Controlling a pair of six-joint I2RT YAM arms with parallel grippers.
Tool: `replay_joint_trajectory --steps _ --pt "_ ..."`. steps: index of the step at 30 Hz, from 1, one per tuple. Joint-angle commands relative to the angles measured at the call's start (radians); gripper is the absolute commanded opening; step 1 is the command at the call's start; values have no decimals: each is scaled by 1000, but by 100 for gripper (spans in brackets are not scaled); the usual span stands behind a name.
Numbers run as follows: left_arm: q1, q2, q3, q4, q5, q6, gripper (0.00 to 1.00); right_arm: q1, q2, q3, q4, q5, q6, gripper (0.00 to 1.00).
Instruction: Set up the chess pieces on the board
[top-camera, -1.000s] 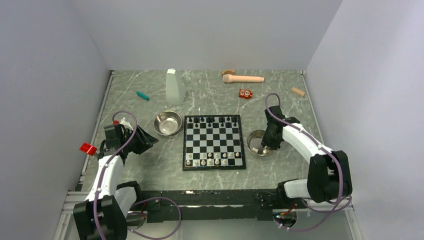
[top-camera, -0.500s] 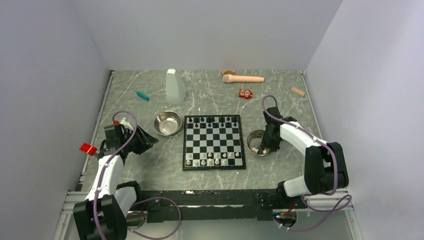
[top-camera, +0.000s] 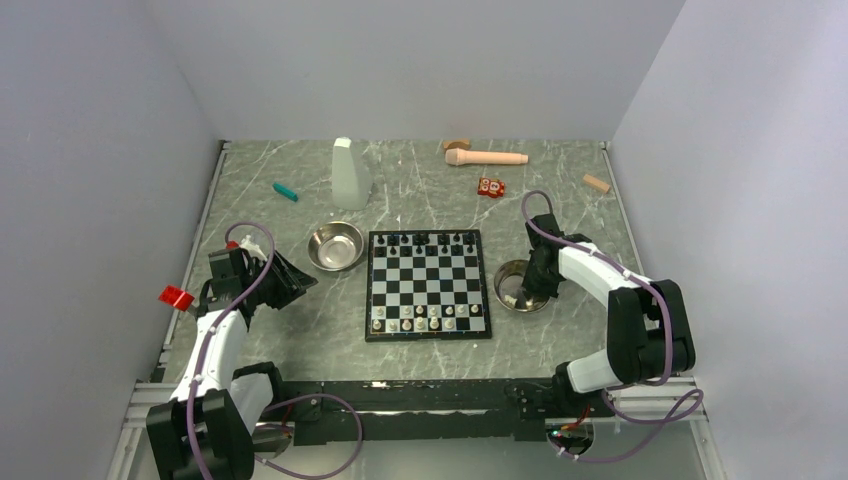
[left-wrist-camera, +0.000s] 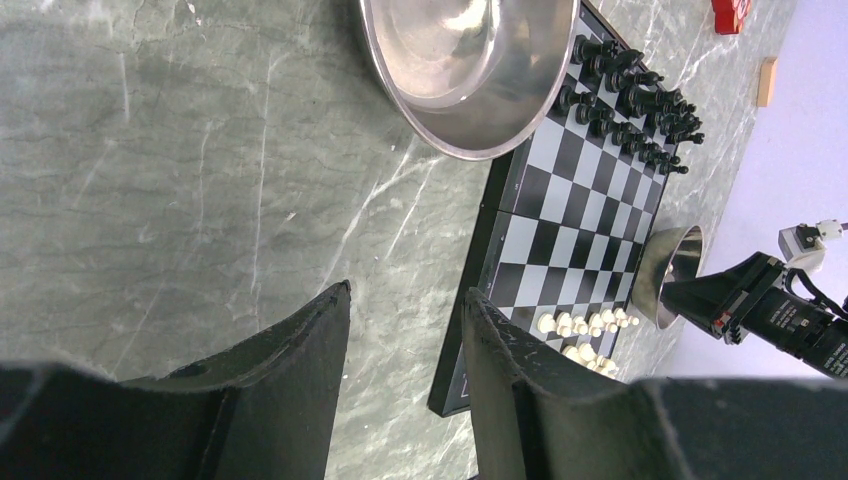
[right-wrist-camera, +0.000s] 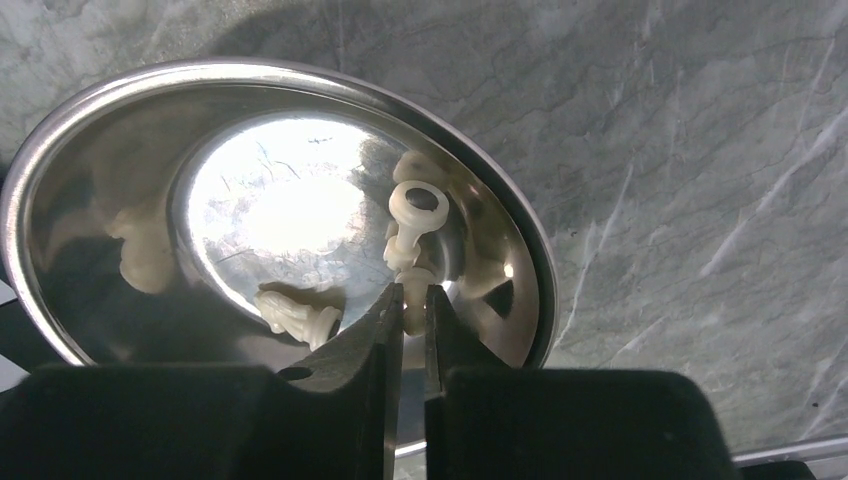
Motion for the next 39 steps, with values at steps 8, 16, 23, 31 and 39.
replay_joint_trajectory --steps 8,16,23,31,39 --pt "5 5 21 20 3 18 50 -5 -66 43 -33 -1 -23 0" --pt "6 -1 21 15 2 22 50 9 -131 131 -82 -127 -54 0" --pt "4 3 19 15 5 21 50 140 -134 215 -73 -333 -101 0" --pt "6 4 20 17 5 22 50 414 6 347 -151 -318 -93 0" --pt "5 11 14 24 11 19 50 439 61 403 -248 -347 -39 0"
